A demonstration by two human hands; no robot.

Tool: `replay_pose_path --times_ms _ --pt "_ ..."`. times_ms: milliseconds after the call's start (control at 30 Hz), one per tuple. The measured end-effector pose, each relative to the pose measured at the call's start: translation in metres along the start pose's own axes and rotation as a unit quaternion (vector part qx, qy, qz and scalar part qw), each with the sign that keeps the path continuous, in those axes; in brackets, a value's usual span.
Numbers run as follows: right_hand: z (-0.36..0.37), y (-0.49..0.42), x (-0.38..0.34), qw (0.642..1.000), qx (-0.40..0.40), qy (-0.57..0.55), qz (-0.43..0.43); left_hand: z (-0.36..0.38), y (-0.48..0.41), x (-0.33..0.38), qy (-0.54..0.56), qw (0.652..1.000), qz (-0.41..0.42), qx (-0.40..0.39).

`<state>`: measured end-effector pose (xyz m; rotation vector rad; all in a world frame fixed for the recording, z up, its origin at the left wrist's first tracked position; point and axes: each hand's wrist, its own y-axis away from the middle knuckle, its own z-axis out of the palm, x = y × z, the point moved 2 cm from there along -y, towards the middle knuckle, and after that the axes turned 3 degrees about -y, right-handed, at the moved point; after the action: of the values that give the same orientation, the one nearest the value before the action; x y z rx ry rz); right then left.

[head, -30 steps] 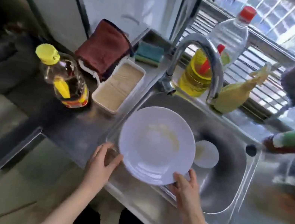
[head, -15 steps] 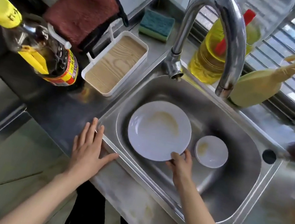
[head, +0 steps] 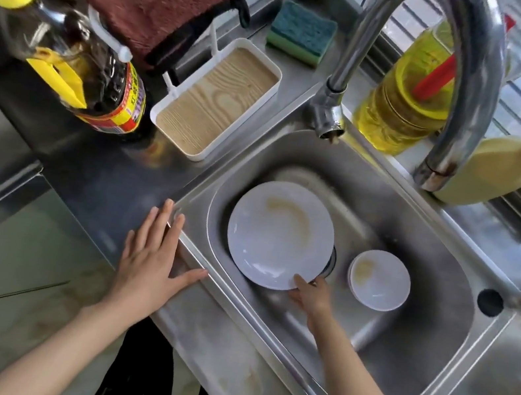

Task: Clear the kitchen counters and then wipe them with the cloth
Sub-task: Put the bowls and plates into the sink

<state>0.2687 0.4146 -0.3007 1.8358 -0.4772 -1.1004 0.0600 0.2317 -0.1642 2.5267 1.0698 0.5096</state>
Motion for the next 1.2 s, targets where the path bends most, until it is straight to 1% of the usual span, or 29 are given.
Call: replay_pose_path --times_ms 67,133,167,267,333,367,433,467,533,600,700,800,867,933,1033,1100,1200 --pt "-0.001 -0.002 0.0 0.993 0.022 0.111 -0.025 0.001 0.0 -0.001 0.005 1.0 0.0 0.002" --pt "-0.005 -0.005 0.004 0.972 0.039 0.223 -0.058 0.001 0.0 -0.001 0.013 1.0 0.001 0.007" --pt "-0.006 -0.003 0.002 0.964 0.042 0.254 -0.071 0.0 0.001 -0.001 0.016 1.0 0.005 0.016" --pt "-0.006 0.029 -0.024 0.958 0.049 0.27 -0.088 -0.004 0.004 -0.001 0.044 0.998 0.014 0.032" --pt "-0.004 0.051 -0.041 0.956 0.055 0.271 -0.101 -0.006 0.005 0.0 0.101 0.994 0.012 0.042" --pt "-0.002 0.063 -0.05 0.955 0.052 0.268 -0.117 -0.009 0.006 0.0 0.144 0.987 0.012 0.064" --pt "0.01 0.091 -0.067 0.949 0.026 0.262 -0.176 -0.021 0.014 -0.001 0.246 0.963 -0.01 0.113" --pt "0.019 0.108 -0.075 0.943 0.01 0.257 -0.211 -0.027 0.022 -0.003 0.302 0.945 -0.033 0.12" --pt "0.039 0.141 -0.082 0.93 -0.016 0.245 -0.273 -0.038 0.042 -0.007 0.399 0.907 -0.084 0.107" --pt "0.062 0.173 -0.081 0.913 -0.059 0.246 -0.32 -0.041 0.071 -0.018 0.445 0.88 -0.119 0.116" --pt "0.097 0.216 -0.062 0.863 -0.141 0.316 -0.369 -0.029 0.128 -0.043 0.458 0.865 -0.158 0.132" --pt "0.133 0.252 -0.026 0.803 -0.227 0.404 -0.375 -0.003 0.197 -0.082 0.457 0.846 -0.231 0.152" --pt "0.16 0.28 -0.001 0.762 -0.286 0.441 -0.378 0.015 0.246 -0.111 0.451 0.83 -0.279 0.172" --pt "0.194 0.313 0.025 0.709 -0.346 0.48 -0.383 0.032 0.297 -0.138 0.461 0.8 -0.335 0.187" --pt "0.249 0.363 0.068 0.612 -0.414 0.545 -0.396 0.056 0.375 -0.174 0.479 0.743 -0.406 0.235" --pt "0.286 0.395 0.101 0.573 -0.448 0.559 -0.398 0.076 0.424 -0.196 0.49 0.705 -0.438 0.267" --pt "0.334 0.438 0.159 0.535 -0.485 0.572 -0.389 0.108 0.488 -0.23 0.496 0.662 -0.481 0.292"
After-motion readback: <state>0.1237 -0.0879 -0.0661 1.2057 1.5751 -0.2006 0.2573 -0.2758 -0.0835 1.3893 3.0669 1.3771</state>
